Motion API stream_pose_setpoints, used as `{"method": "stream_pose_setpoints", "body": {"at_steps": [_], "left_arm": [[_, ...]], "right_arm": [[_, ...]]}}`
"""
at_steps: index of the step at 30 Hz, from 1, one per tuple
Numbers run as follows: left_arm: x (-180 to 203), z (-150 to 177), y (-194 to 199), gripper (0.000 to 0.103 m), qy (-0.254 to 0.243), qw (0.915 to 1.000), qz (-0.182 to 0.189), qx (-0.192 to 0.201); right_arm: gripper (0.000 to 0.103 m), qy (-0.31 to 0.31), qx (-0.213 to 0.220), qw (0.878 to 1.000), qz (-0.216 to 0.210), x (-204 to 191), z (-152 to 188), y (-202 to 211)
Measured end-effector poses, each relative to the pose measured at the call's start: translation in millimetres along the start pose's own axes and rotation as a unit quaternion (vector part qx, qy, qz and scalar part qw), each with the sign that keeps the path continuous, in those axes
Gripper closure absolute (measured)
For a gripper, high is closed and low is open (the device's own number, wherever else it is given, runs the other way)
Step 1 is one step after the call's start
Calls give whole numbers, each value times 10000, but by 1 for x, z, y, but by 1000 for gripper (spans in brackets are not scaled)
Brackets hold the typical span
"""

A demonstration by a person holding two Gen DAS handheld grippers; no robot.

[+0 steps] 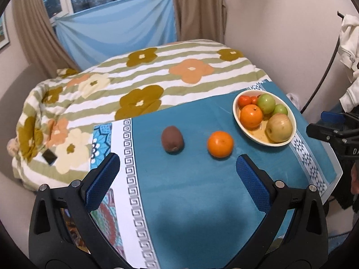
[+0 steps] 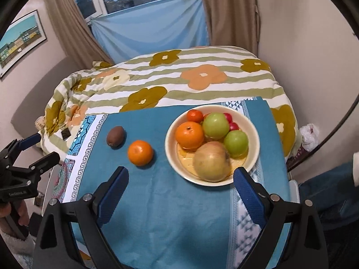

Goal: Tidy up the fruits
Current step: 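Move the left tool to the brown kiwi and close around it, then close the right tool around the large orange on the cloth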

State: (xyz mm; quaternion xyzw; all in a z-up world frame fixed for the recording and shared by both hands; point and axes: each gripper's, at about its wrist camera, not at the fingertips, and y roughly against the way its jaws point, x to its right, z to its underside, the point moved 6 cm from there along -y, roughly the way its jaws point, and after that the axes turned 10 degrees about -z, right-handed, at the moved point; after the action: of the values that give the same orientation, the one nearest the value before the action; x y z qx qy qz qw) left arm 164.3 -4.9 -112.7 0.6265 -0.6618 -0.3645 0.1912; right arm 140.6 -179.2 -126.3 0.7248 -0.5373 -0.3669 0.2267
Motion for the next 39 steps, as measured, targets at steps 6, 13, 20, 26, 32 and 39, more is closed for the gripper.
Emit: {"method": "stream_pose_setpoints", "body": {"at_steps": [6, 13, 20, 26, 32, 39], "left_arm": [[-21, -4, -42, 0, -385, 9982, 437, -136], [-24, -3, -99, 0, -923, 9911, 896, -331], [-16, 0, -150, 0, -1337, 9808, 1347, -442], [-3, 7, -176, 2, -1558, 9742, 1564, -480], [12, 13, -191, 19, -1766, 9666, 1770, -569], [19, 15, -197, 41, -1909, 9647, 1735, -535]], "right_arm": [[10, -296, -81, 9993, 206, -29, 1, -34], [10, -700, -280, 9965, 364, -42, 7, -84], [10, -1031, -434, 9926, 474, -44, 15, -129], [10, -1173, -473, 9905, 544, -43, 18, -153], [10, -1421, -505, 9872, 526, -39, 22, -163], [10, -1489, -526, 9859, 551, -38, 23, -171]]}}
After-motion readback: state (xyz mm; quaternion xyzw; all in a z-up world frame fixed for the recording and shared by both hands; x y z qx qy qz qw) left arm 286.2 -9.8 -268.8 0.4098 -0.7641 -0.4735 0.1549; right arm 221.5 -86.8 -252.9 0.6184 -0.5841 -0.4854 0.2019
